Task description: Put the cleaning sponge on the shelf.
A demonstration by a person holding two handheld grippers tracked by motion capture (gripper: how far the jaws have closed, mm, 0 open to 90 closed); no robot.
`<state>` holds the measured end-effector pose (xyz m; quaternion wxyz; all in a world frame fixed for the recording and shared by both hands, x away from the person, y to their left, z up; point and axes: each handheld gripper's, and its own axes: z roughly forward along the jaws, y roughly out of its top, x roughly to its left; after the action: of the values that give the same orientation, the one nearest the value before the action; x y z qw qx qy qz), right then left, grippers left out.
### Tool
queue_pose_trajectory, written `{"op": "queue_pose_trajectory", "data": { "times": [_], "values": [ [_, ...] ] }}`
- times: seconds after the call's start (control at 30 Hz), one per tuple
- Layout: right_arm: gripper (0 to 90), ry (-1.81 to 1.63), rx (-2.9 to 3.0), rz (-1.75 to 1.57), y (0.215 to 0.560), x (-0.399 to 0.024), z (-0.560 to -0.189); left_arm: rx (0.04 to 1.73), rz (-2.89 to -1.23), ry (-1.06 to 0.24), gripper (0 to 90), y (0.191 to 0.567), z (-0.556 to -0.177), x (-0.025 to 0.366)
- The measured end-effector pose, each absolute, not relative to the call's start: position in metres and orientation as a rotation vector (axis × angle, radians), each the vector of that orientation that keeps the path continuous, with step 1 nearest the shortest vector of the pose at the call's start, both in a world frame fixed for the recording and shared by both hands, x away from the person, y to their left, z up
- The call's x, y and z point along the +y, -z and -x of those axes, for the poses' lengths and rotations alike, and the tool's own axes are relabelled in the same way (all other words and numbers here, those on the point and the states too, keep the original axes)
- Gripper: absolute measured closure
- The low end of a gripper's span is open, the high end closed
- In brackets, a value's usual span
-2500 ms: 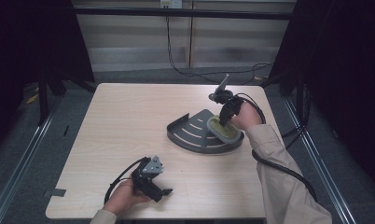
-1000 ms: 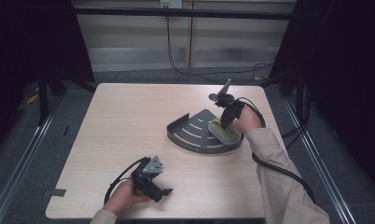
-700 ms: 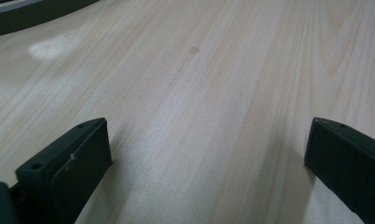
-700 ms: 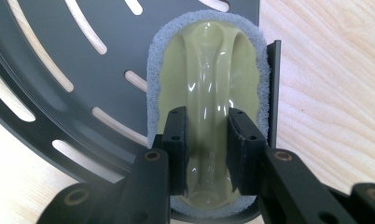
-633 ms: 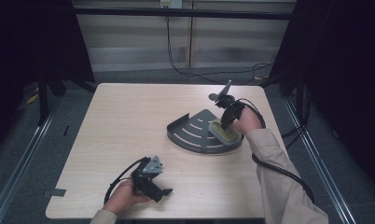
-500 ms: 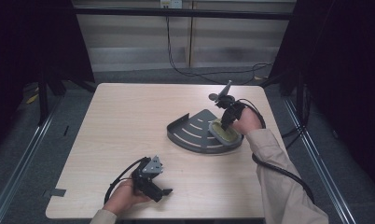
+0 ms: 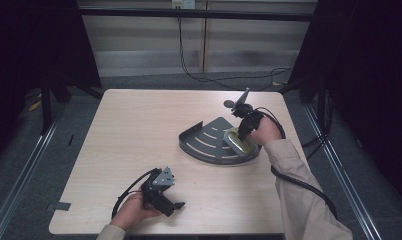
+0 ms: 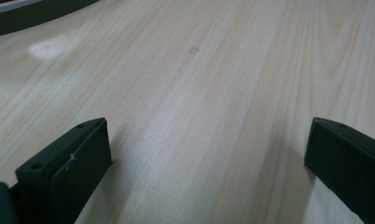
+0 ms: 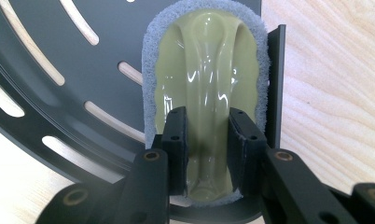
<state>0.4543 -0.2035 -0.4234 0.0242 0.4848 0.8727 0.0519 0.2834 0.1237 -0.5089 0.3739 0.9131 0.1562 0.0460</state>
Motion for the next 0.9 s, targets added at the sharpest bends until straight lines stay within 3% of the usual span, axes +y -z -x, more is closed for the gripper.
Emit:
{"op": "queue_pose_trajectory", "data": {
  "times": [0.6,0.77,0.9],
  "values": [
    [67.3,-0.146,2.695,-1.519,0.428,-0.2074,-0.4533,0.4,-2.337,-0.119,0.0,0.5091,-0.2834,0.1236],
    [62.1,-0.14,2.688,-1.523,0.4288,-0.2077,-0.453,0.397,-2.34,-0.12,0.0,0.5089,-0.2835,0.1238],
    [52.5,-0.135,2.674,-1.525,0.4273,-0.2075,-0.4529,0.398,-2.338,-0.119,0.0,0.509,-0.2834,0.1237]
  ]
}}
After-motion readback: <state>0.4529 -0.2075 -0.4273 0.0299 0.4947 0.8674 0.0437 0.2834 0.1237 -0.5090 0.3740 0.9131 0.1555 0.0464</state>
